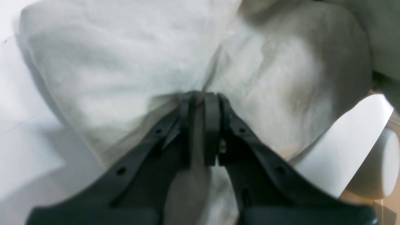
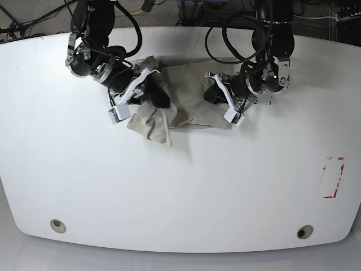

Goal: Fold the T-shirt properly
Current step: 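Gather the folded shirt together with both grippers into a bundle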

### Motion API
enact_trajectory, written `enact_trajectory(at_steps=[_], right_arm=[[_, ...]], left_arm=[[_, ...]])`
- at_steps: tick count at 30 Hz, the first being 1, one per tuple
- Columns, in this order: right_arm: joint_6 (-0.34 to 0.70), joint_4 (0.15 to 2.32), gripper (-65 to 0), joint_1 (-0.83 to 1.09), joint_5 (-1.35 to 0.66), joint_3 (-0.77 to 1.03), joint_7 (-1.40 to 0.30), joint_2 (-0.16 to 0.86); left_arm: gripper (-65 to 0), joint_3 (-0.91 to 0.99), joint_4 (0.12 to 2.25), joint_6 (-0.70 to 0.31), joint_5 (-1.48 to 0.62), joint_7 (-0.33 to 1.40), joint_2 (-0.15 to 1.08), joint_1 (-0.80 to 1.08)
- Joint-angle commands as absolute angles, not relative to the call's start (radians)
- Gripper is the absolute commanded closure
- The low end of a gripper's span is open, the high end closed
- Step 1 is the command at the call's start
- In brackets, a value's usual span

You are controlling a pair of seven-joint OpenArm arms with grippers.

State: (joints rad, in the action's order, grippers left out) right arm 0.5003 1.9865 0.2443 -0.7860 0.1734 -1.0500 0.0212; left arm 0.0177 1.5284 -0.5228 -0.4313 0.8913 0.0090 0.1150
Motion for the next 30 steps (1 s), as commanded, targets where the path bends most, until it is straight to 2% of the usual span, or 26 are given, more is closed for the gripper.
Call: enact_trajectory(at_steps=[1,7,13,15,17,21,24,27,30], right_arm=[[0.512,2.003,0.0,0.234,-0.740,0.128,-1.020,-0.001],[0.506,2.000,-2.5,0.232,-0.631,-0.018,-0.908,-0.019],[0.504,1.928,-3.3,0.188,-0.579,-0.082,-0.886,-0.022],[0.504,1.893,-8.1,0.173,-0.578,-0.097,-0.885,-0.022],[0.504,1.862,-17.6,0.148,-0.578,-0.099,-0.885,-0.019],[0.504,1.845,-41.7,0.134,-0.578,-0.101,-0.885,-0.015],[0.504,1.853,-53.9,0.133,-0.579,-0.102,-0.885,-0.015],[0.510,1.873,-55.0,0.134,-0.579,-0.102,-0.885,-0.015],[0.513,1.910,-52.8,0.143,-0.582,-0.101,-0.885,-0.015]], left_arm=[[-4.3,0.018,1.538,-0.513,-0.400,0.934,0.016,0.117],[-4.3,0.018,1.540,-0.515,-0.403,0.934,0.013,0.117],[-4.6,0.019,1.540,-0.518,-0.406,0.934,0.015,0.117],[-6.4,0.019,1.540,-0.518,-0.406,0.934,0.015,0.117],[-11.9,0.021,1.540,-0.519,-0.407,0.935,0.015,0.117],[-22.4,0.031,1.581,-0.519,-0.407,0.935,0.016,0.117],[-28.9,0.065,1.632,-0.519,-0.407,0.941,0.010,0.127],[-34.4,0.081,1.701,-0.539,-0.409,0.941,0.015,0.136],[-34.7,0.099,1.779,-0.611,-0.409,0.941,0.019,0.157]])
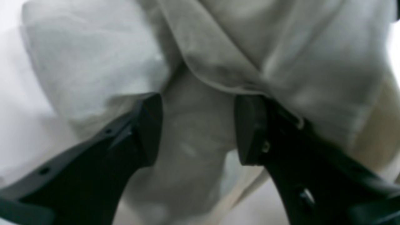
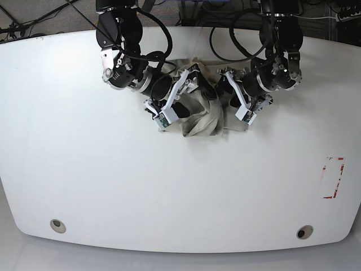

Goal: Fold the T-shirt properly
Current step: 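Gather the folded shirt together with both grippers into a bundle, then move the left gripper away and press the bundle with the right gripper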

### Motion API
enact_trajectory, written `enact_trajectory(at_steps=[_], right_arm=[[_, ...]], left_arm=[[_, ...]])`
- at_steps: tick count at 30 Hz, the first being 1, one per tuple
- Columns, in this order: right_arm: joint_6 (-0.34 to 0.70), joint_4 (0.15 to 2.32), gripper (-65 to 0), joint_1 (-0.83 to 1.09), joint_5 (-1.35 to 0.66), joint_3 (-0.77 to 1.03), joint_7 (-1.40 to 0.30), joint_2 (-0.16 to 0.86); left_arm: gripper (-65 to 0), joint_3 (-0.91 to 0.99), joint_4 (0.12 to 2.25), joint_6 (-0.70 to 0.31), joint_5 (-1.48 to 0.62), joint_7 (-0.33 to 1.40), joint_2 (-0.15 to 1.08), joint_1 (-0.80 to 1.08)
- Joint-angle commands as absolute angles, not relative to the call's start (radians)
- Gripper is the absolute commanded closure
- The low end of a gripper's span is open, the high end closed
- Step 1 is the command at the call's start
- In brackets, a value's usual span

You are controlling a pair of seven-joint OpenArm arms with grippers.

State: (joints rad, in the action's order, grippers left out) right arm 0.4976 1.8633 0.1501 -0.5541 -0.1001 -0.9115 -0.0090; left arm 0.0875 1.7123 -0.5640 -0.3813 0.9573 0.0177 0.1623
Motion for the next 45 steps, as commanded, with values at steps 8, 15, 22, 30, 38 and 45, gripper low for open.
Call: enact_trajectory(at_steps=[8,15,22,30,38,45], right_arm=[[0.515,1.986,-48.8,0.219,-0.584,-0.101,-0.885,-0.013],[0.542,1.983,-48.8,0.292,-0.579,-0.101,-0.885,0.027],[0.535,1.919,-48.8,0.283,-0.579,-0.140,-0.885,0.050],[0.530,1.830,-48.8,0.153,-0.578,-0.315,-0.886,0.081],[0.533,1.830,-48.8,0.016,-0.581,-0.470,-0.886,0.033],[0.535,1.900,-48.8,0.053,-0.579,-0.390,-0.886,0.047]], left_arm=[[-25.8,0.317,1.893,-0.698,-0.409,0.990,0.045,0.188],[-25.7,0.591,1.888,-0.698,-0.401,1.033,0.102,0.186],[-25.7,0.725,1.893,-0.698,-0.407,1.033,0.219,0.232],[-25.7,0.825,1.893,-0.698,-0.407,1.032,0.254,0.262],[-25.7,0.855,1.894,-0.698,-0.407,1.032,0.251,0.288],[-25.7,0.854,1.888,-0.698,-0.406,1.030,0.249,0.306]])
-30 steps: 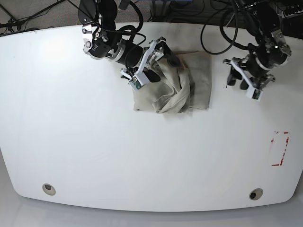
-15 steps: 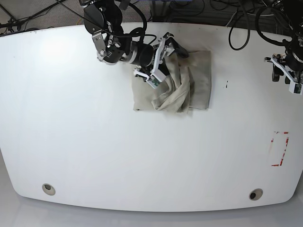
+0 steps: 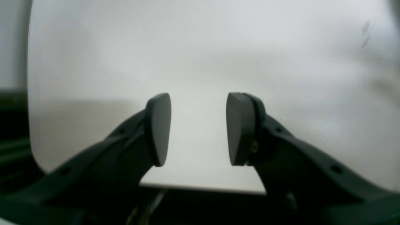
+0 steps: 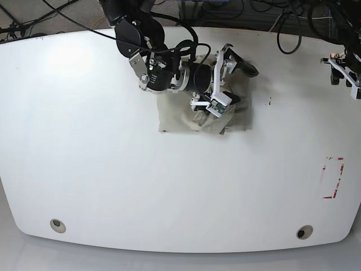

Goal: Fold the T-shirt properly
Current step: 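Move the left gripper away and press the bundle with the right gripper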

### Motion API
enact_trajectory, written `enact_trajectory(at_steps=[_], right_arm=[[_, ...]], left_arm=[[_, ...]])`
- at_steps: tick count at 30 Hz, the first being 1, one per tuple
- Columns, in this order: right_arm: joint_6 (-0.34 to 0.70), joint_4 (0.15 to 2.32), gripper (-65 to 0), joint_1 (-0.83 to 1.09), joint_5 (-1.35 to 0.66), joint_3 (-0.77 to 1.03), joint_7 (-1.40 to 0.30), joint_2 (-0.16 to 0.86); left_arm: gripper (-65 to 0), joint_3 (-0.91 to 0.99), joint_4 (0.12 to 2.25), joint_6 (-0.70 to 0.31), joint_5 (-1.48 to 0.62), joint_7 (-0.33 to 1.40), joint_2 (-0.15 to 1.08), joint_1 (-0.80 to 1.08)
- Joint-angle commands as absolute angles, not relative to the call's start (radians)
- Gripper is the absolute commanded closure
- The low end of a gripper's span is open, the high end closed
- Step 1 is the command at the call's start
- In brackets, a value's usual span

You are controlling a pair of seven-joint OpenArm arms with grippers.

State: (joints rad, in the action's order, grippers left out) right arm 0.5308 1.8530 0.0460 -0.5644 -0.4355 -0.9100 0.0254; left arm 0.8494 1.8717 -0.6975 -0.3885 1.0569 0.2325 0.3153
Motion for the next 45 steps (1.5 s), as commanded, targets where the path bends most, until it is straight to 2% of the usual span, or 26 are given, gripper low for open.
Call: enact_trajectory(at_steps=[1,5,11,23,34,45], right_arm=[[0.535,1.913,-48.8,0.062,-0.581,-0.366,-0.886,0.056],[0.535,1.948,-48.8,0.108,-0.582,-0.292,-0.886,0.107],[0.535,1.946,-48.8,0.168,-0.581,-0.282,-0.886,0.177],[0.535,1.822,-48.8,0.203,-0.579,-0.288,-0.885,0.173],[0.533,1.879,-48.8,0.203,-0.579,-0.280,-0.885,0.177],[0.533,1.830,-48.8,0.199,-0.579,-0.216,-0.885,0.171]], left_arm=[[-25.7,0.854,1.888,-0.698,-0.406,1.030,0.249,0.308],[-25.7,0.854,1.888,-0.698,-0.404,1.030,0.249,0.308],[-25.7,0.854,1.886,-0.698,-0.404,1.030,0.249,0.308],[-25.7,0.857,1.888,-0.698,-0.400,1.030,0.223,0.311],[-25.7,0.855,1.886,-0.698,-0.406,1.029,0.223,0.337],[-25.7,0.855,1.886,-0.698,-0.406,1.029,0.222,0.337]])
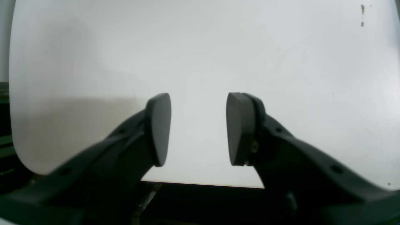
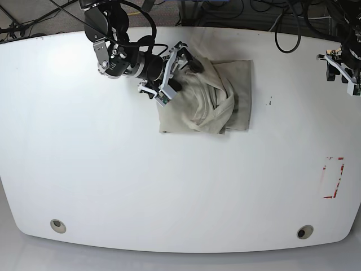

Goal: Fold the T-shirt properly
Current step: 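Move the left gripper away and press the bundle with the right gripper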

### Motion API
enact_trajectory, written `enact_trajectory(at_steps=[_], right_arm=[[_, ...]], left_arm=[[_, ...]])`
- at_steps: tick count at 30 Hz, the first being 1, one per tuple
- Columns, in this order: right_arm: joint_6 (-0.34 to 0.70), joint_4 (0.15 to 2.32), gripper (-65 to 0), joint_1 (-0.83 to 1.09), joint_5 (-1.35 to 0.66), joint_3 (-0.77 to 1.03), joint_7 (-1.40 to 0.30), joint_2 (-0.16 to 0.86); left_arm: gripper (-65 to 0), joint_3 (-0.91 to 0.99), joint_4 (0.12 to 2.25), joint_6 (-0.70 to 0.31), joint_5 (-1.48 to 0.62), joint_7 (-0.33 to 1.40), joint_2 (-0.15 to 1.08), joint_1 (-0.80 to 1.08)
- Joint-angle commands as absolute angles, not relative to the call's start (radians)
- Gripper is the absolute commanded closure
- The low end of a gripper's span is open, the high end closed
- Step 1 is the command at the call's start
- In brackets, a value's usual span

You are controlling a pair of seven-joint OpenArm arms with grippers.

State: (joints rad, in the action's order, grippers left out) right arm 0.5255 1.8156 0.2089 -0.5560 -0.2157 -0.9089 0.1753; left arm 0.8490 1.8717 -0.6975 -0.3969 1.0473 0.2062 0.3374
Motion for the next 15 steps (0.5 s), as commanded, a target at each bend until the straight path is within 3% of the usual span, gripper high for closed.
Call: enact_trajectory(at_steps=[1,15], right_arm=[[0.533,1.830,-48.8,0.197,-0.579,-0.217,-0.885,0.170],[0.516,1.790,-48.8,0.101,-0.567,-0.438,-0.886,0.114]], left_arm=[[-25.7,0.855,1.886,-0.698,-0.406,1.029,0.222,0.337],[-25.7,0.854,1.894,-0.698,-0.407,1.029,0.220,0.366]])
